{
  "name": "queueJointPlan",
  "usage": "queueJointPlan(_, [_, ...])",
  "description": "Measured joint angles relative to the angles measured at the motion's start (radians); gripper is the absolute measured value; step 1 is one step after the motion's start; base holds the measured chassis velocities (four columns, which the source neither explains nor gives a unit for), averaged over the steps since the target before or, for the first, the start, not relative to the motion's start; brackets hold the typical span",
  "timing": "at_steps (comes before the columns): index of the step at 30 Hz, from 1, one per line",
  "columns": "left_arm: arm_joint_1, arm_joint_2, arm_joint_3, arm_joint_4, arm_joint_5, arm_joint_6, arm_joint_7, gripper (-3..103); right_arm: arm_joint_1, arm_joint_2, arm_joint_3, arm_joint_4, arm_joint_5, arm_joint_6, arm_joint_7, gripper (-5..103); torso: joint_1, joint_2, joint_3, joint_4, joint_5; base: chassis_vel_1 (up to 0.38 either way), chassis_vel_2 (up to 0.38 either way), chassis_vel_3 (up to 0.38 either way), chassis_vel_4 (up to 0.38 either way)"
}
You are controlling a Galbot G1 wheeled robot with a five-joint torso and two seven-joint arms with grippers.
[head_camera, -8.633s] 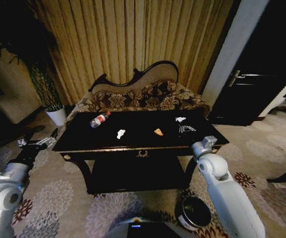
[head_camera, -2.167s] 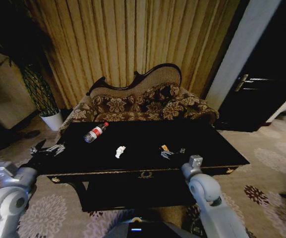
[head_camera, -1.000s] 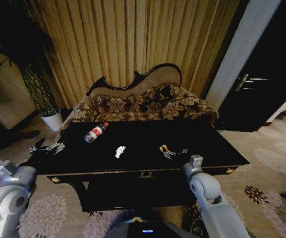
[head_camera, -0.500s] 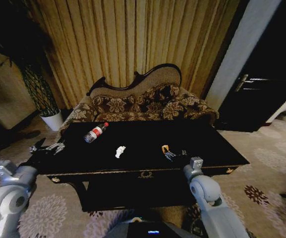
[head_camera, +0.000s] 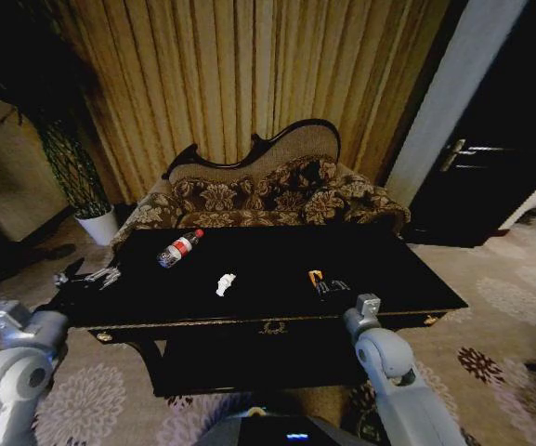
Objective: Move to the front of the table and place the trash on the table into the trash bin.
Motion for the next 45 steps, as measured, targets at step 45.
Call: queueJointPlan(45, [-0.007, 0.002, 0.003, 0.005, -0.002, -0.021, -0.001, 100, 0.104, -0.013, 0.082, 0.030, 0.127, 0.184, 0.000, 2, 0.000, 0.000, 0.000, 0.0000, 0.0000, 0.014, -0.008, -0.013, 0.008])
